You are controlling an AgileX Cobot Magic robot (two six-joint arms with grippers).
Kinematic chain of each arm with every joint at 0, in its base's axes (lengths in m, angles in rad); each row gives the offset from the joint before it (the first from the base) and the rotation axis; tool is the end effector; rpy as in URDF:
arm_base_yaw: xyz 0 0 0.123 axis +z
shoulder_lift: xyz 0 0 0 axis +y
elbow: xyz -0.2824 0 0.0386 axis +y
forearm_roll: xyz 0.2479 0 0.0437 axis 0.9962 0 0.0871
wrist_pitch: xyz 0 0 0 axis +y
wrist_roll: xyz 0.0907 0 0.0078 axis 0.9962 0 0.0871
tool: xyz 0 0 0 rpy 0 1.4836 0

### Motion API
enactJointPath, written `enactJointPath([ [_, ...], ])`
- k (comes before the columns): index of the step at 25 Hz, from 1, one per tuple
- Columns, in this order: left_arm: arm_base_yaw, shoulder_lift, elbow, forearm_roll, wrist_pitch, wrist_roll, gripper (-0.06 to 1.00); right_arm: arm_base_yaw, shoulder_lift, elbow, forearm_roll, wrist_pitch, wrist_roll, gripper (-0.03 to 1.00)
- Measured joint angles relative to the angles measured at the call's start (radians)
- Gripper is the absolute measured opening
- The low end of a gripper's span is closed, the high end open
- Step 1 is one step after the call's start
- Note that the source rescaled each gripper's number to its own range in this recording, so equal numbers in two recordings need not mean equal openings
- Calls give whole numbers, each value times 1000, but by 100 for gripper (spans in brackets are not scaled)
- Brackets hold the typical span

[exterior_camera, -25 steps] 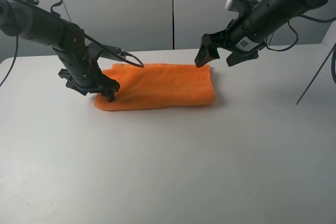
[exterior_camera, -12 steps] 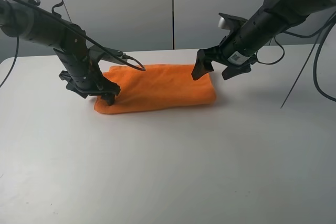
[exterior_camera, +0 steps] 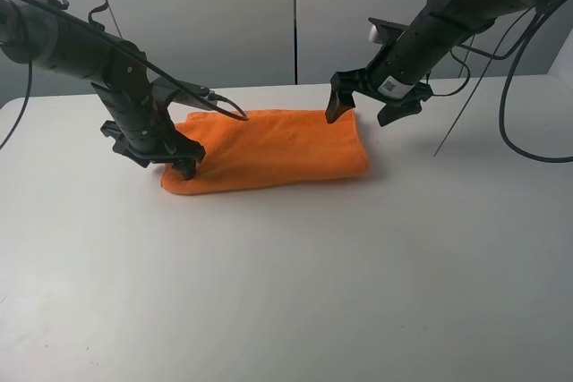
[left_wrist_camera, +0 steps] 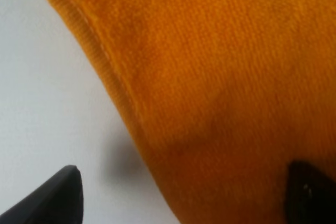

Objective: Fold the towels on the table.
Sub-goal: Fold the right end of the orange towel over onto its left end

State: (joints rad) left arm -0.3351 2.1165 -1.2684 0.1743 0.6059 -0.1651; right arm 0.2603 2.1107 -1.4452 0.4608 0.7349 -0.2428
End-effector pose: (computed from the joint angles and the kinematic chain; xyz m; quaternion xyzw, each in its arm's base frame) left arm 0.3761 -0.1214 0.0987 0.1500 0.9818 0.0297 0.1123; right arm 0.4054 0.1361 0.1440 -0.0966 0.9721 0.1747 0.1235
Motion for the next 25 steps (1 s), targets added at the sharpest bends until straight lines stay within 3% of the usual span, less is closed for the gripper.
enactJointPath([
  [8,0,0,0,0,-2,0,100,0,41,-46,-129,96,138,100],
  [12,0,0,0,0,-2,0,100,0,66,-46,-82,156,150,100],
  [21,0,0,0,0,-2,0,100,0,77,-46,22,197,187,100],
  [25,0,0,0,0,-2,0,100,0,77,-24,19,208,225,100],
])
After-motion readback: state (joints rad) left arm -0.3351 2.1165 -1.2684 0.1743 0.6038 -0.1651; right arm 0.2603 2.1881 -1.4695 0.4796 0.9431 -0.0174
